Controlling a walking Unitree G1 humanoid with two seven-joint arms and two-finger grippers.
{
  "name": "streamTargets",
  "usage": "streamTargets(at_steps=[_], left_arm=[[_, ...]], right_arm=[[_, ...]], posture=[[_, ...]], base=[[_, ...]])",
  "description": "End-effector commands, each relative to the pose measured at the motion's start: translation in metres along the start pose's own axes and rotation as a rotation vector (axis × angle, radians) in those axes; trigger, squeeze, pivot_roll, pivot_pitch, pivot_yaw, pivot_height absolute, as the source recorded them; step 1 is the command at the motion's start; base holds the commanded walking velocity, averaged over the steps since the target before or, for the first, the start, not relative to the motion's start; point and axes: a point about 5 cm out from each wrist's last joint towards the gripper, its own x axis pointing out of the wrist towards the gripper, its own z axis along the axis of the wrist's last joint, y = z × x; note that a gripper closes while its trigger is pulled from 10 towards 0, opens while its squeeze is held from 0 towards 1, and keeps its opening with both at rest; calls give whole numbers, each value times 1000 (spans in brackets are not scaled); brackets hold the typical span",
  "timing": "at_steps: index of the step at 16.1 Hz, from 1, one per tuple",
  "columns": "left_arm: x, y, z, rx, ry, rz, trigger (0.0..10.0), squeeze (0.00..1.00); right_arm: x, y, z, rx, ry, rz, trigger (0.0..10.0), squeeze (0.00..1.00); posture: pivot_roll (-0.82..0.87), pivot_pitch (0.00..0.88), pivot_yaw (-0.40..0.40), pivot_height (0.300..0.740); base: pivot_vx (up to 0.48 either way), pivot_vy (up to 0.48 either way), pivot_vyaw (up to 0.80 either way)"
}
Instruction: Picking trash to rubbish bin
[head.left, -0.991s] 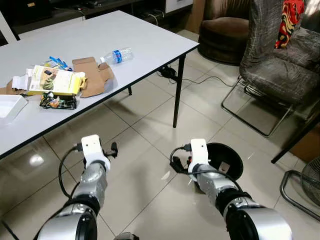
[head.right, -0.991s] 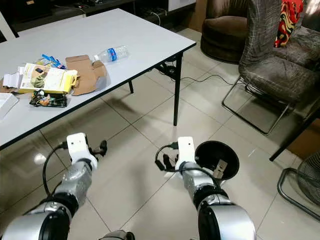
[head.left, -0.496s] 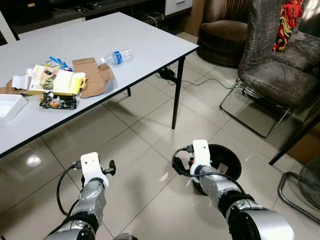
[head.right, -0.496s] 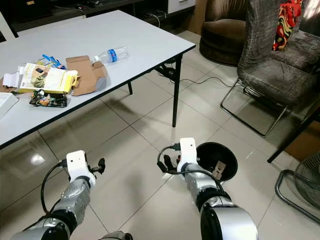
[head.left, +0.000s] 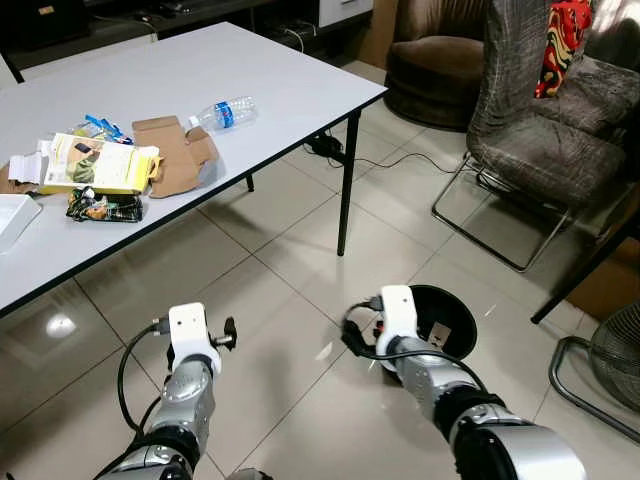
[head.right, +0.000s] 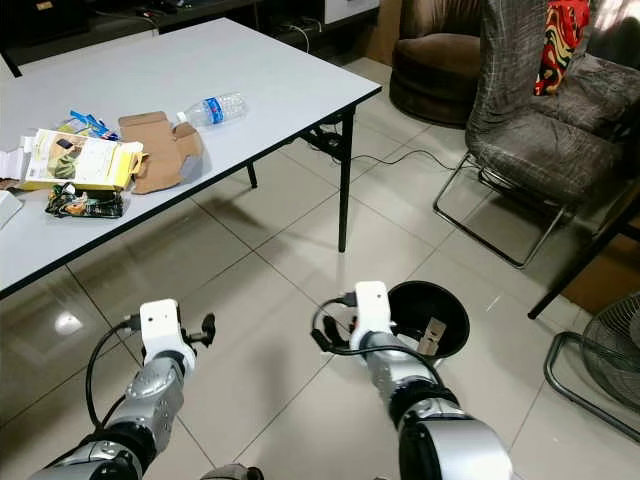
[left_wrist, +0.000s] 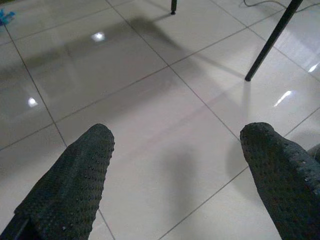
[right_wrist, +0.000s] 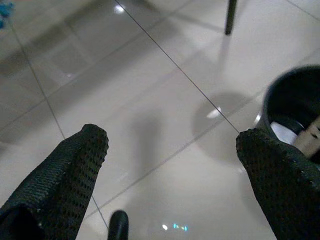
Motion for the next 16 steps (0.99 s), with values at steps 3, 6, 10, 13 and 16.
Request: streamTargets(at_steps=[3, 6, 10, 13, 16], left_arm=[[1, -2, 10, 16, -56, 1, 10000, 0], [-6, 11, 3, 25, -90, 8, 10000, 0], [-14, 25, 4, 63, -148, 27, 10000, 0], [-19, 16, 19, 69, -235, -30, 10000, 0], [-33, -1, 37, 96, -354, -140, 10000, 0]], right_arm=[[1, 1, 15, -129, -73, -20, 10000, 0], [-9, -41, 28, -223, -102, -185, 10000, 0], [-26, -81, 52, -275, -207, -284, 10000, 0], [-32, -88, 69, -212, -288, -284, 10000, 0], [-35, -79, 79, -175, -365, -226, 10000, 0]], posture=[[-16, 65, 11, 740], [-23, 62, 9, 740], [-39, 65, 12, 740], [-54, 60, 17, 740], [-63, 64, 19, 740]], base=[[0, 0, 0], [0, 0, 0], [0, 0, 0], [0, 0, 0], [0, 0, 0]])
